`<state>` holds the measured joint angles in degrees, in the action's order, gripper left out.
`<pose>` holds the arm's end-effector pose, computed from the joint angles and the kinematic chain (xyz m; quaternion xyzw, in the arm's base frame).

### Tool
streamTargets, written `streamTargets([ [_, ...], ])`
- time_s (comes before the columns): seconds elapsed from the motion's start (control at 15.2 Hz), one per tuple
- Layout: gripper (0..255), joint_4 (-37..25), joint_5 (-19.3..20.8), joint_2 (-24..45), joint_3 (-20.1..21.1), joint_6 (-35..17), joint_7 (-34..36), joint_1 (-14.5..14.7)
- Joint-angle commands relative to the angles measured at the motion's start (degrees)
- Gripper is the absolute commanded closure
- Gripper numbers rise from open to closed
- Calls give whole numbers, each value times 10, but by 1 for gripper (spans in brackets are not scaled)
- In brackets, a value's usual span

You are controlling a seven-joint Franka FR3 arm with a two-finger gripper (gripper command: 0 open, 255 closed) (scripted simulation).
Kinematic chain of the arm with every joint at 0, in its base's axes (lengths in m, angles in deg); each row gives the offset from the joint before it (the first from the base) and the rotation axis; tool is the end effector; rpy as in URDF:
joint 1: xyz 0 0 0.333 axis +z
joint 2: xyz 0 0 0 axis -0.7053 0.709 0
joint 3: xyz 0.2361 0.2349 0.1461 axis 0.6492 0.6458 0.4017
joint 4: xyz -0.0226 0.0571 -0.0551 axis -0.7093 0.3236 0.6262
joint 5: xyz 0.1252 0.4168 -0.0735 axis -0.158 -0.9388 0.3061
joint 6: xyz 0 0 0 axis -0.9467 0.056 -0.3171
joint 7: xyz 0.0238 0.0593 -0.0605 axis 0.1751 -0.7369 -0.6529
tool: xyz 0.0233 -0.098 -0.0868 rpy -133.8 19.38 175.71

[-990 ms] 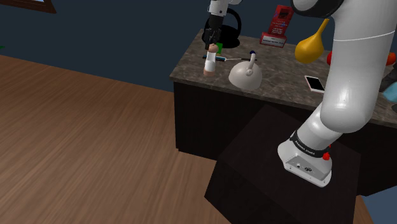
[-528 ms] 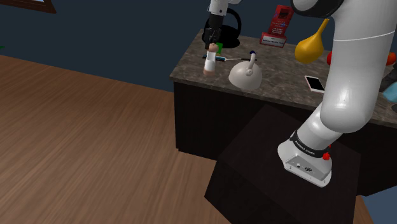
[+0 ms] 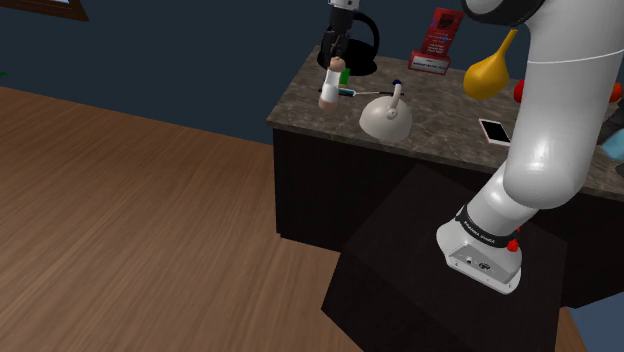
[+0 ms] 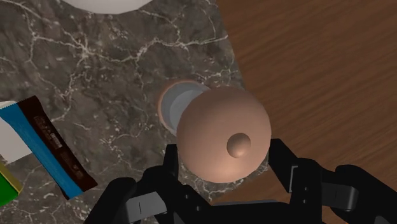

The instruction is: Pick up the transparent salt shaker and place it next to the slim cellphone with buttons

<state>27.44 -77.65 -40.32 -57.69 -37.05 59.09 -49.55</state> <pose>0.7188 -0.1828 0.4374 -0.9918 -0.0655 0.0208 0.1074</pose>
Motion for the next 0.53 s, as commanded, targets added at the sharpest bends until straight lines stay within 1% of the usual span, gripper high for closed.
streamTargets([
  [0.0, 255, -15, 1, -1, 0, 15, 3, -1],
  [0.33, 255, -49, 3, -2, -1, 51, 10, -4],
  [0.46, 255, 7, 12, -47, -8, 41, -2, -4],
])
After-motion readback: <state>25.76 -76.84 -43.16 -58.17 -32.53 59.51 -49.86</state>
